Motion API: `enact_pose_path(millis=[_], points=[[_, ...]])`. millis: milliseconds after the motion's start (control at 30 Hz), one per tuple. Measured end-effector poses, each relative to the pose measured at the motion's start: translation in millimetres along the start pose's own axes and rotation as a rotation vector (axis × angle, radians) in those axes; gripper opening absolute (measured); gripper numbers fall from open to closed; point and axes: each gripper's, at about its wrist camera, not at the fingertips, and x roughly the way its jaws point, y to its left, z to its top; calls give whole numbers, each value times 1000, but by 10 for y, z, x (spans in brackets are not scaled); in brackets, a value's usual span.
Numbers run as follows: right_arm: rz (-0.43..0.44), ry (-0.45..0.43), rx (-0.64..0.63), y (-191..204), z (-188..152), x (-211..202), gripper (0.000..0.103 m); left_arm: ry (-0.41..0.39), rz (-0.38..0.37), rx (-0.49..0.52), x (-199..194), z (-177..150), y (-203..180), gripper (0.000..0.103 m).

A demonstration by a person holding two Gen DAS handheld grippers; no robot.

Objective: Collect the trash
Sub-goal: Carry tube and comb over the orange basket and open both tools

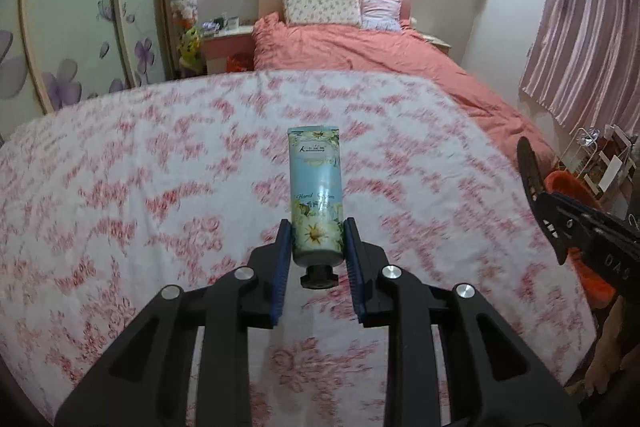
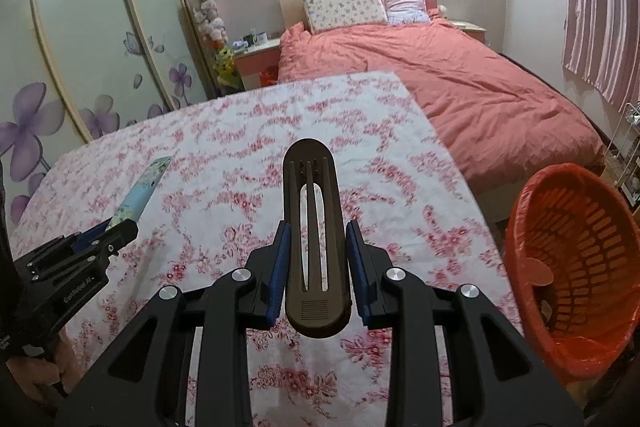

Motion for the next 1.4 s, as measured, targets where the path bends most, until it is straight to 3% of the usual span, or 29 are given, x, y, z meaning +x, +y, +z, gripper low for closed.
enact_pose_path(millis=[467,833,1100,1300,1333,1400], points=[[-68,-120,34,-426,63,-520,29,-73,-94,105,-418,193,-817,26],[-160,-198,163,-1207,19,-820,29,-82,-298,201,-497,189,-1825,26],[-219,-201,273,-1818,-31,-813,29,-30,-447,281,-287,125,-2746,26],[-228,-170,366,-2287,-42,-654,30,38,-487,321,79,68,-3308,27],[-226,-160,373,-2332,-56,-630,30,52,-482,317,163,59,-3357,28],[-236,-135,383,-2435,-62,-540,41,69,-470,308,286,55,-3393,41]])
